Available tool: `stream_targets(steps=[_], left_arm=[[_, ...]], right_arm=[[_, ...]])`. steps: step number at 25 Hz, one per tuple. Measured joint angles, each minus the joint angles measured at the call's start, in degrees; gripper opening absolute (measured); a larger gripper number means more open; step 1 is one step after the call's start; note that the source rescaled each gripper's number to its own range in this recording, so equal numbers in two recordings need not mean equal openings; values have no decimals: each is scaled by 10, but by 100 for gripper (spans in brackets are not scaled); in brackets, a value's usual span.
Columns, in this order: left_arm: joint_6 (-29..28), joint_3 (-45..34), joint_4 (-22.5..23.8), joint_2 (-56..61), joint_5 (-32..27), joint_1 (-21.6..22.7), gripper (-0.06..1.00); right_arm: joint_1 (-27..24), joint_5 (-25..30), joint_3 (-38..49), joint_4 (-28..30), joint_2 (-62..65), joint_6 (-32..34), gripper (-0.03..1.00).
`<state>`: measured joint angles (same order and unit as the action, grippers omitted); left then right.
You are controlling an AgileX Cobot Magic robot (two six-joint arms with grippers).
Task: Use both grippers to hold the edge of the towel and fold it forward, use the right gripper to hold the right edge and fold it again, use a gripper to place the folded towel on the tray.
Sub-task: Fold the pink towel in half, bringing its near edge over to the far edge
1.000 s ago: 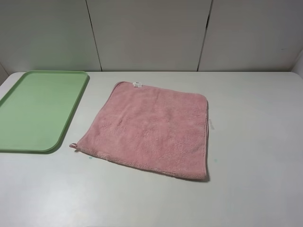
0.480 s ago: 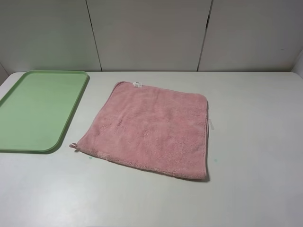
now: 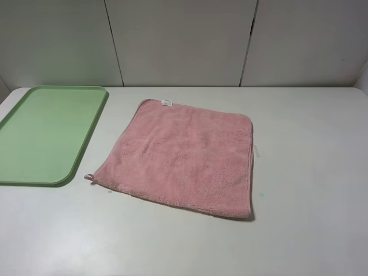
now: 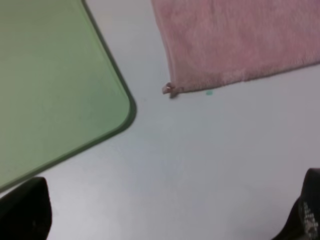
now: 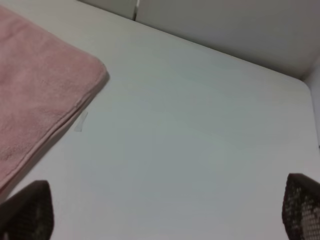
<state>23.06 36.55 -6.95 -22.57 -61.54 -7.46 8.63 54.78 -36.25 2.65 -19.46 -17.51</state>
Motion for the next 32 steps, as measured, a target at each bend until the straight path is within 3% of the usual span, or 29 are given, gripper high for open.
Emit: stream_targets(steps=[9, 20, 27, 32], left_arm=[[51, 23, 22, -137, -1, -87, 99], [55, 23, 176, -260, 22, -217, 99], [59, 23, 239, -337, 78, -255, 99], [76, 23, 249, -377, 126, -256, 99]], right_arm=[[71, -17, -56, -1, -158, -61, 100], [145, -61, -64, -1, -301, -177, 100], [178, -89, -64, 0, -391, -257, 100], [182, -94, -64, -1, -452, -273, 100]])
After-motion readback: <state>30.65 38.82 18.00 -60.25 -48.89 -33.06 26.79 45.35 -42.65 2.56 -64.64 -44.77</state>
